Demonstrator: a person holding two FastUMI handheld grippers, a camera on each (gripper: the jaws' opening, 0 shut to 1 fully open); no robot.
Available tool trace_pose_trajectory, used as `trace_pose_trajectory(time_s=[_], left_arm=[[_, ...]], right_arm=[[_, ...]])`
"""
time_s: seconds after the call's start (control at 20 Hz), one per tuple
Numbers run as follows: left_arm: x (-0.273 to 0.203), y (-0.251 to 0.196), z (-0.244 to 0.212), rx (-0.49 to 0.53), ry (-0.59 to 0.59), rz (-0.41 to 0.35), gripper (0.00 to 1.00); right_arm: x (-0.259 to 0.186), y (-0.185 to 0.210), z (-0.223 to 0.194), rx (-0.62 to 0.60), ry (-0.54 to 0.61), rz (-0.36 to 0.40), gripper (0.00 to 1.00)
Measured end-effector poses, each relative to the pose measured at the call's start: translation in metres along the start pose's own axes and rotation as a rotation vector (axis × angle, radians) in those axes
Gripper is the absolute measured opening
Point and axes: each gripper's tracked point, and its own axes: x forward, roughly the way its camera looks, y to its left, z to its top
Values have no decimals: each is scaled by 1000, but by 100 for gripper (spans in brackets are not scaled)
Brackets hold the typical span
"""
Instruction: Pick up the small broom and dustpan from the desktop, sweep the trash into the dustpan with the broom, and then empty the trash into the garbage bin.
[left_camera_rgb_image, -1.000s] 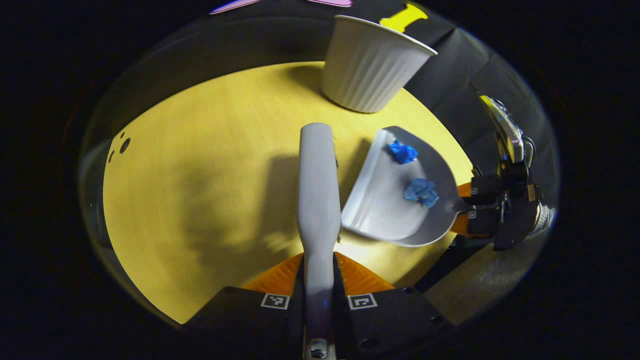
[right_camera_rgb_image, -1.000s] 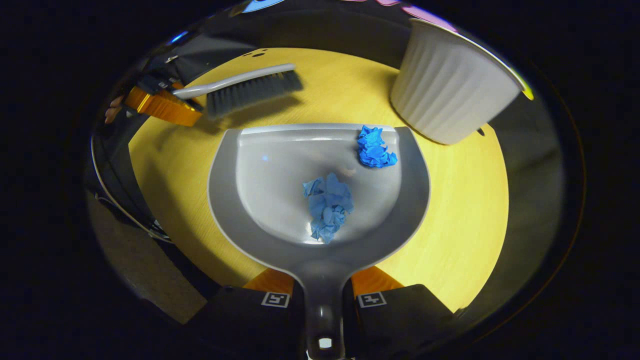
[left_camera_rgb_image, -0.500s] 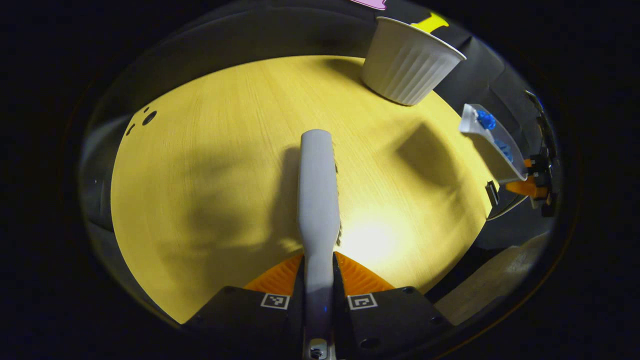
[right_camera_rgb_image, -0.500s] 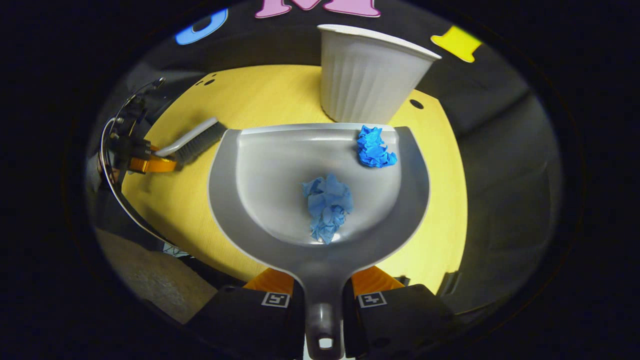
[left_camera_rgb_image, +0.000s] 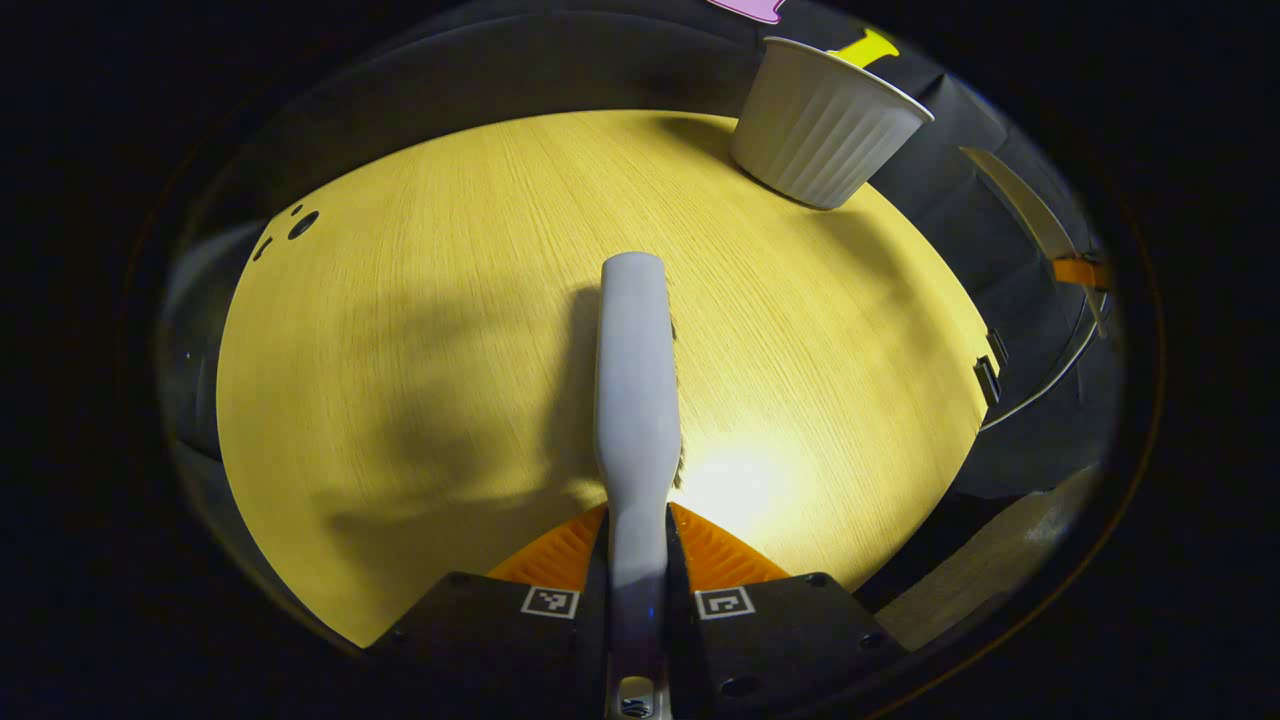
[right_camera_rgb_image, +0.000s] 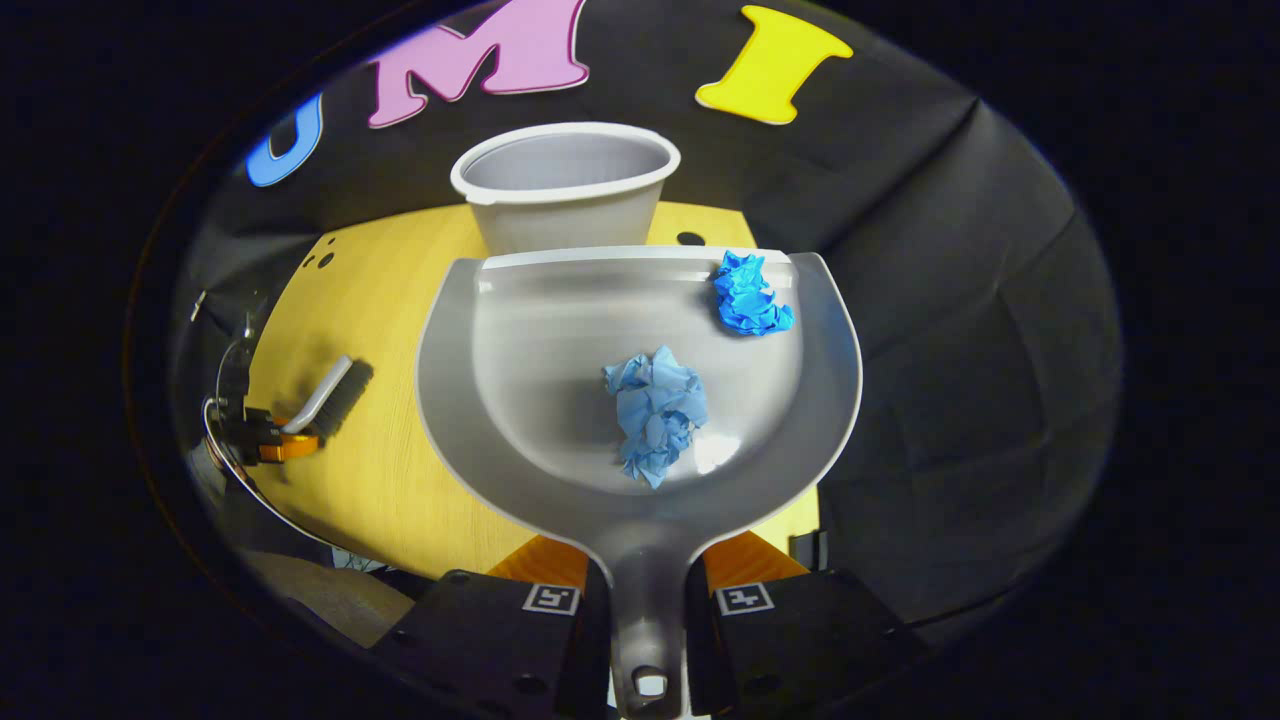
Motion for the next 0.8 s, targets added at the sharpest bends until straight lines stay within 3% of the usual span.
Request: trace_pose_trajectory(time_s=[0.15,0.3,0.45,0.6,0.8], left_arm=[[0,-1,-3,11,0,-2,28],[-1,-2,-7,-1,-4,-9,28],[1,-1,-8,-11,-8,-13,28],[2,0,-7,-10,-11,-7,28],[6,3,-5,-18,-9,-6,28]], right_arm=[[-15,21,-7,-34,-46,-85,35],[6,32,-9,-49,-95,-113,34],[-8,44,4,-112,-120,-172,34],[-16,68,11,-162,-119,-193,34],[-19,85,43,-310,-72,-275,35]])
